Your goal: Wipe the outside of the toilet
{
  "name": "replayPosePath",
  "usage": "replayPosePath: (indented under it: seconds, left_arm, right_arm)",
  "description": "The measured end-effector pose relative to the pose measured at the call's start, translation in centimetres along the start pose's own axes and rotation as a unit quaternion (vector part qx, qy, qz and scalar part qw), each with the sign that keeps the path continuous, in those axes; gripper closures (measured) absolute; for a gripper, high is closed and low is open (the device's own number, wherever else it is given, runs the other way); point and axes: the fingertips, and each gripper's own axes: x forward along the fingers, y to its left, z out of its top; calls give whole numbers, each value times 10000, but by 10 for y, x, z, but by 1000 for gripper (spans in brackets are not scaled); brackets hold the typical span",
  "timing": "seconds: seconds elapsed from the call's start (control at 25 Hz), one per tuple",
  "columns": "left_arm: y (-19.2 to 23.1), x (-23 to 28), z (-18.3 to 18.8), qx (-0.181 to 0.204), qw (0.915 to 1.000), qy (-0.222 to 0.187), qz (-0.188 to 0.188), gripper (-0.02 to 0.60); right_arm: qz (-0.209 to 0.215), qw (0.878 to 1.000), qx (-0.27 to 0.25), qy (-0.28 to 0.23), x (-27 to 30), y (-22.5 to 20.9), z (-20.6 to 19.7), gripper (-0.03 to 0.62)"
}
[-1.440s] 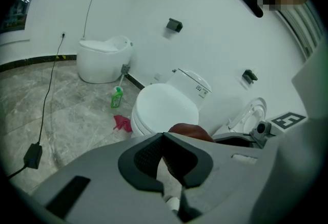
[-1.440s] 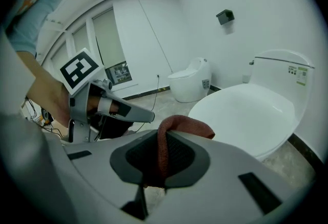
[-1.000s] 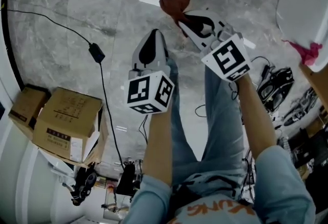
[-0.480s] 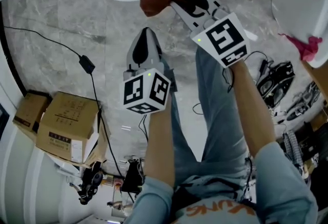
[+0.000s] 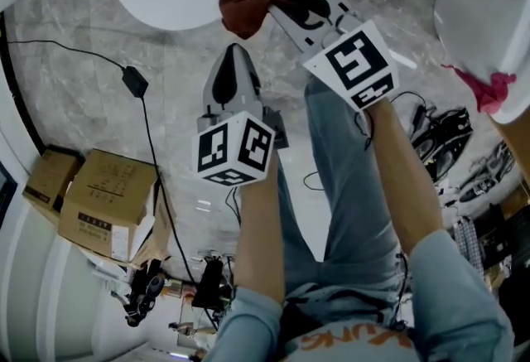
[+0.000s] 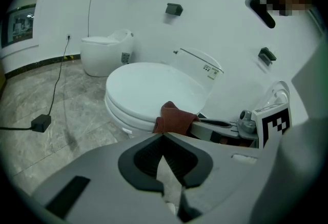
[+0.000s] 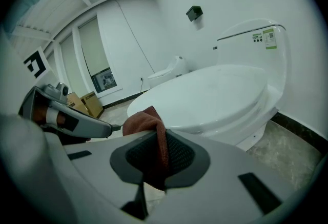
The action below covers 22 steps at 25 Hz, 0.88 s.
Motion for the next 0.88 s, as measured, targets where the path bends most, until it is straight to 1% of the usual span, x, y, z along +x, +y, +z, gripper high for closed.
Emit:
replayPosePath:
  seconds: [0.16, 0.28, 0.4, 0.52, 0.72, 0.88]
  left_arm:
    - [-21, 14, -8, -111, 9999, 12, 10, 586]
    - [-33, 23, -11, -184, 9998, 0, 22, 586]
    - [-45, 34, -13, -237, 9997, -24, 15, 586]
    - [-59, 45, -14, -274, 9996, -42, -15, 586]
    - [-80, 60, -15, -365, 9992, -132, -62, 586]
    - [-96, 65, -17, -414, 9989, -129, -197, 586]
  right_arm:
    - [-42, 10000, 20, 2, -11, -25, -4, 554]
    - [-195, 9997, 136, 55, -19, -48, -6, 554]
    - [-303, 9995, 72, 3, -27, -76, -3, 554]
    - [-501, 9987, 102, 16, -35, -105, -3, 554]
    - [-659, 9978, -52, 61, -39, -144, 2, 554]
    - [-914, 9954, -181, 212, -39, -181, 6, 554]
